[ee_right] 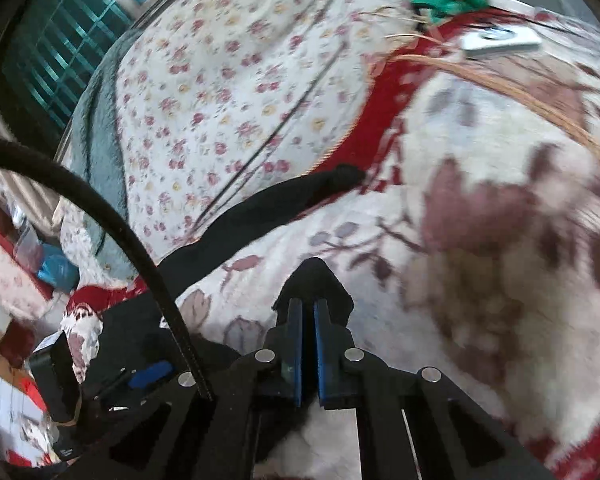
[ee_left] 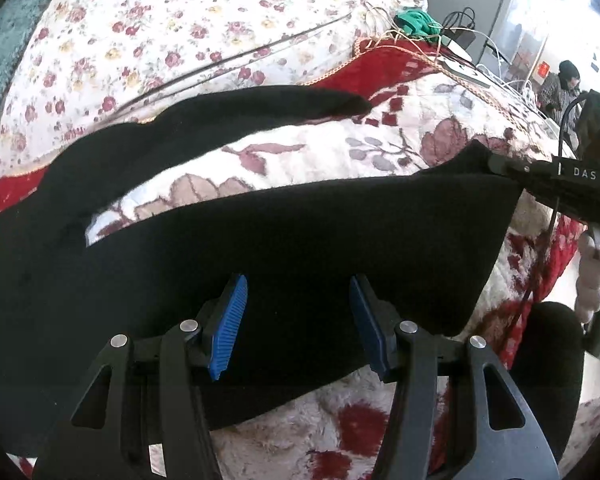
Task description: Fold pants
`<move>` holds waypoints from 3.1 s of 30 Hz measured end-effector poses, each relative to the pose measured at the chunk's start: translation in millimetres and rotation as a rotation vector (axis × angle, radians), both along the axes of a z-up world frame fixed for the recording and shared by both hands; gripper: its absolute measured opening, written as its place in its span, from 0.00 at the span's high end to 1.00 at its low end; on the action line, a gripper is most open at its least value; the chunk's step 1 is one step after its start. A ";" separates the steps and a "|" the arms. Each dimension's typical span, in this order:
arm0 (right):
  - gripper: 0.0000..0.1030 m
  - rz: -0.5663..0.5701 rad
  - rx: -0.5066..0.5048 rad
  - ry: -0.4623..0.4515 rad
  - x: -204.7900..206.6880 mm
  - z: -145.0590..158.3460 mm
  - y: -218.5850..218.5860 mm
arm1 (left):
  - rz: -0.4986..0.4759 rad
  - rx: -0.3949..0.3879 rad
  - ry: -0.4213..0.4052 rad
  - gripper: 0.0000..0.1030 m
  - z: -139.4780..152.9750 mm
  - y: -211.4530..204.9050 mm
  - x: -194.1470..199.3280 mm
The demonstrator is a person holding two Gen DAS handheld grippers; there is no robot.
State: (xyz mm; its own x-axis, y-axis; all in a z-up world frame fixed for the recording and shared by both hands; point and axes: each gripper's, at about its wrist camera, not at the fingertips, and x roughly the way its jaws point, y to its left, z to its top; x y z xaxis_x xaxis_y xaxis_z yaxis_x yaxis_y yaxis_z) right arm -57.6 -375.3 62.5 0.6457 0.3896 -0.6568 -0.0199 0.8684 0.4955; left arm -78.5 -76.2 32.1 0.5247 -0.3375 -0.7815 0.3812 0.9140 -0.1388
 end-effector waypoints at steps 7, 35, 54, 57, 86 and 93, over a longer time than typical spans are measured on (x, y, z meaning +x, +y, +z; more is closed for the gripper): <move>0.96 -0.082 0.024 -0.071 -24.1 35.9 -24.2 | -0.011 0.002 -0.020 0.48 6.3 -4.4 1.2; 0.57 -0.071 0.108 0.135 -28.9 -4.8 -41.2 | 0.006 -0.053 0.049 0.48 8.4 2.7 -20.6; 0.83 0.091 0.217 0.013 51.0 -11.7 19.1 | -0.142 0.019 0.019 0.48 -12.5 -57.8 3.8; 0.82 0.094 0.223 0.081 65.2 -4.4 23.2 | -0.055 -0.034 0.086 0.49 -12.8 -41.3 31.3; 0.53 -0.004 0.192 0.172 3.0 -57.0 -3.7 | -0.030 0.021 -0.008 0.48 -27.5 -36.6 63.4; 0.45 0.067 0.415 0.148 38.2 -69.8 9.5 | -0.027 0.013 -0.021 0.48 -30.2 -37.4 67.2</move>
